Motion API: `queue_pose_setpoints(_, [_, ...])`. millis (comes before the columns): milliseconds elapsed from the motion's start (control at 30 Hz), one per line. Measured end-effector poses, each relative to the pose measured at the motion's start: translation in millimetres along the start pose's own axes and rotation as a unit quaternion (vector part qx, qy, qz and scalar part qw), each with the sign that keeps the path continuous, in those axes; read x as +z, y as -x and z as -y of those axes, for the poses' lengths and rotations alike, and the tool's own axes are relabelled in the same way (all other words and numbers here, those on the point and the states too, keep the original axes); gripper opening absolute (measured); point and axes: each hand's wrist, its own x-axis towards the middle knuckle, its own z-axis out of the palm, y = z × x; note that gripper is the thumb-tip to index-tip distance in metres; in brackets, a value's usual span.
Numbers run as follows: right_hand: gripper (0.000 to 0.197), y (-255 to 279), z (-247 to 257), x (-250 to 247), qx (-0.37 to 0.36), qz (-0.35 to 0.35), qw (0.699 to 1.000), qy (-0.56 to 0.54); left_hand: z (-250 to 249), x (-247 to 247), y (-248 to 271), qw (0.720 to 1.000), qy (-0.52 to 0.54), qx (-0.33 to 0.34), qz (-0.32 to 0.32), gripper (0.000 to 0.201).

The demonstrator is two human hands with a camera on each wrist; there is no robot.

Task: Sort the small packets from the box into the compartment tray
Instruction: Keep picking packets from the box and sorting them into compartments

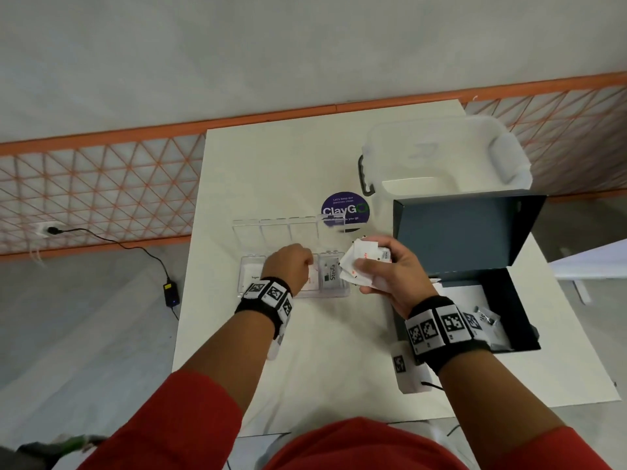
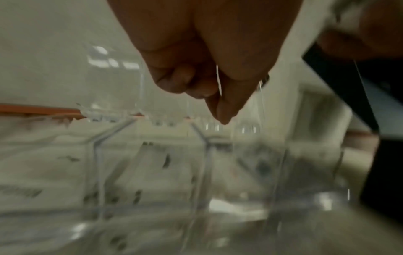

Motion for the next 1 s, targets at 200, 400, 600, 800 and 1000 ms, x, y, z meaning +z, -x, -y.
queue_pose_setpoints(200, [0.038, -3.1, -1.6, 13.3, 0.01, 0.044, 0.999, 0.003, -18.5, -45.6, 33.0, 0.936, 0.337, -0.003, -0.106, 0.015])
queue_pose_setpoints(400, [0.036, 2.3, -7.7, 31.9, 0.013, 0.094, 0.995, 0.022, -36.5, -60.0, 44.8, 0.915, 0.402, -0.025, -0.038, 0.015])
queue_pose_setpoints(600, [0.04, 6.3, -15.1, 36.7, 0.023, 0.1, 0.995, 0.007, -28.1, -65.6, 48.4, 0.902, 0.423, -0.059, -0.061, 0.011])
queue_pose_setpoints(800, [0.039, 8.7, -19.6, 36.8, 0.02, 0.074, 0.997, 0.028, -28.2, -67.8, 55.2, 0.893, 0.444, -0.066, -0.036, 0.007])
queue_pose_setpoints(1000, [0.034, 13.0, -20.3, 44.3, 0.013, 0.063, 0.997, 0.039, -30.0, -66.9, 59.2, 0.886, 0.457, -0.072, -0.045, 0.009])
